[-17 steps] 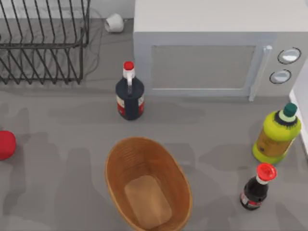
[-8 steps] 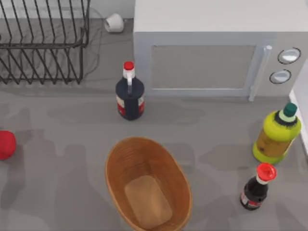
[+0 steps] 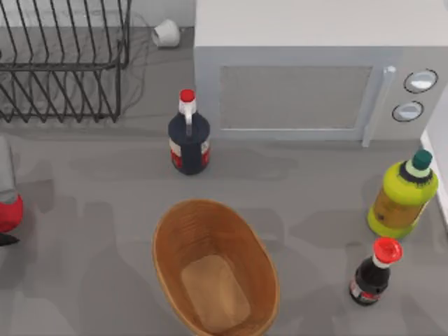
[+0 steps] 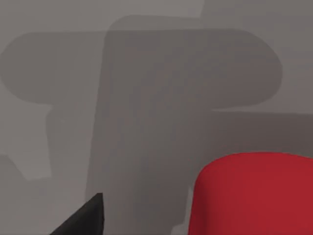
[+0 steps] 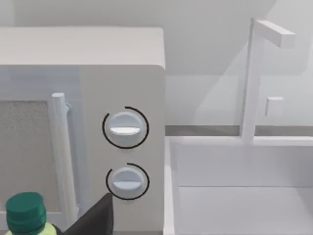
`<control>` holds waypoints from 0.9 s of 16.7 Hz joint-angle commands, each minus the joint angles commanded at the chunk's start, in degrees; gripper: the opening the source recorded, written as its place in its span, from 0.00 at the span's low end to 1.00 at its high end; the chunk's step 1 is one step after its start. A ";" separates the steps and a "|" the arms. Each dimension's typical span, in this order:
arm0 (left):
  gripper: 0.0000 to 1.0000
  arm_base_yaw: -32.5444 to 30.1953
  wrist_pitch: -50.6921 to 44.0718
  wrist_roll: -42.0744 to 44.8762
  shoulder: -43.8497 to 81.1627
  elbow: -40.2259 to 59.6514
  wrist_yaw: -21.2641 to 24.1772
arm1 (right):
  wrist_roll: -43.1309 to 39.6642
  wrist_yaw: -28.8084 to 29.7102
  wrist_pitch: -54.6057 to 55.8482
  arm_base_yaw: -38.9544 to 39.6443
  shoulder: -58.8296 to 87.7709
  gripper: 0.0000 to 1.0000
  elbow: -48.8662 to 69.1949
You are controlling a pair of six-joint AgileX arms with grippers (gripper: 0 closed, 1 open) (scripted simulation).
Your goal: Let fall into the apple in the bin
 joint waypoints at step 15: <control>0.02 0.00 0.00 0.00 0.00 0.00 0.00 | 0.00 0.00 0.00 0.00 0.00 1.00 0.00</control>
